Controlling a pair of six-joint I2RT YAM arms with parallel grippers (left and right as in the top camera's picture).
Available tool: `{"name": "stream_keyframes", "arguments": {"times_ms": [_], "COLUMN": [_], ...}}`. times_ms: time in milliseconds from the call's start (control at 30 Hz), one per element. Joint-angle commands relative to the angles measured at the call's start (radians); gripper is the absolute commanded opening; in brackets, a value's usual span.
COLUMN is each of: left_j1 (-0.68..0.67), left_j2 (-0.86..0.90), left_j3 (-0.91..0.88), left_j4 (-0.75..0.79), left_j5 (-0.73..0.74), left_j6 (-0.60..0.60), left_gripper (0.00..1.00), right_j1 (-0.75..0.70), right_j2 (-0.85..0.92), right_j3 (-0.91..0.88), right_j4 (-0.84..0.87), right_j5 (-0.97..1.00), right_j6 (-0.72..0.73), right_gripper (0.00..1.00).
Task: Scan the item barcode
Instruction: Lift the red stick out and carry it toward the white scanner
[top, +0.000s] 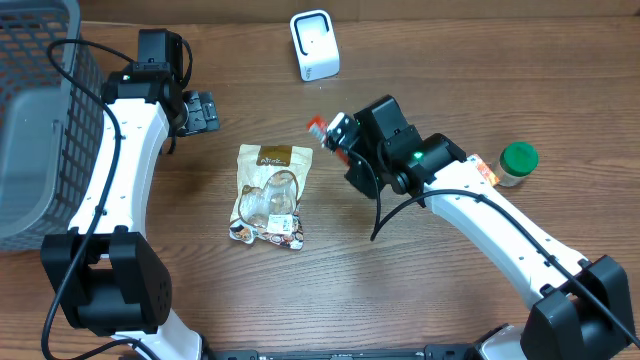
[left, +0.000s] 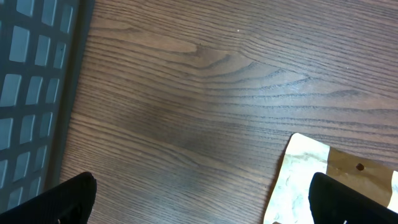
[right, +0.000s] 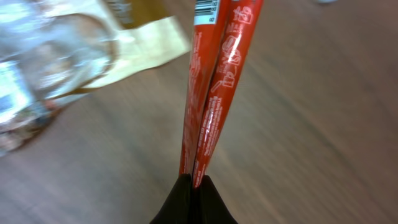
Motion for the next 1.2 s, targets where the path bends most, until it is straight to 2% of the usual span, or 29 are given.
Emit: {"name": "stream_keyframes", "arguments": {"times_ms": [0, 267, 500, 600, 700, 833, 1000, 1167], "left_j1": [0.004, 0.004, 0.004, 0.004, 0.004, 0.004, 0.004, 0.004], "left_j2": [0.005, 0.005, 0.005, 0.005, 0.005, 0.005, 0.005, 0.005], "left_j3": [0.010, 0.010, 0.010, 0.010, 0.010, 0.010, 0.010, 0.010], "left_j4": [0.002, 0.002, 0.002, 0.002, 0.002, 0.002, 0.002, 0.002], "left_j5": [-0.011, -0.011, -0.011, -0.011, -0.011, -0.011, -0.011, -0.011], "left_j6": [-0.010, -0.010, -0.010, -0.010, -0.010, -0.010, -0.010, -0.010], "left_gripper": [1.00, 1.00, 1.00, 1.00, 1.00, 1.00, 1.00, 1.00], "right_j1": [-0.006, -0.008, -0.012, -0.015, -0.015, -0.015, -0.015, -0.015], "right_j2": [-0.003, 0.002, 0.021, 0.068, 0.132, 0.229, 0.350, 0.478], "right_j3": [0.075, 0.394, 0.434, 0.434, 0.434, 0.434, 0.434, 0.434], "right_j4": [0.013, -0.131, -0.102, -0.048, -0.015, 0.080, 0.289, 0.504], "right_j5": [0.175, 0.182, 0.181, 0.182, 0.195, 0.309, 0.479, 0.593], "right_j6": [0.017, -0.088, -0.088, -0.115, -0.230, -0.291, -0.301, -0.418], "right_gripper": [0.03, 0.03, 0.03, 0.04, 0.04, 0.04, 0.04, 0.04]}}
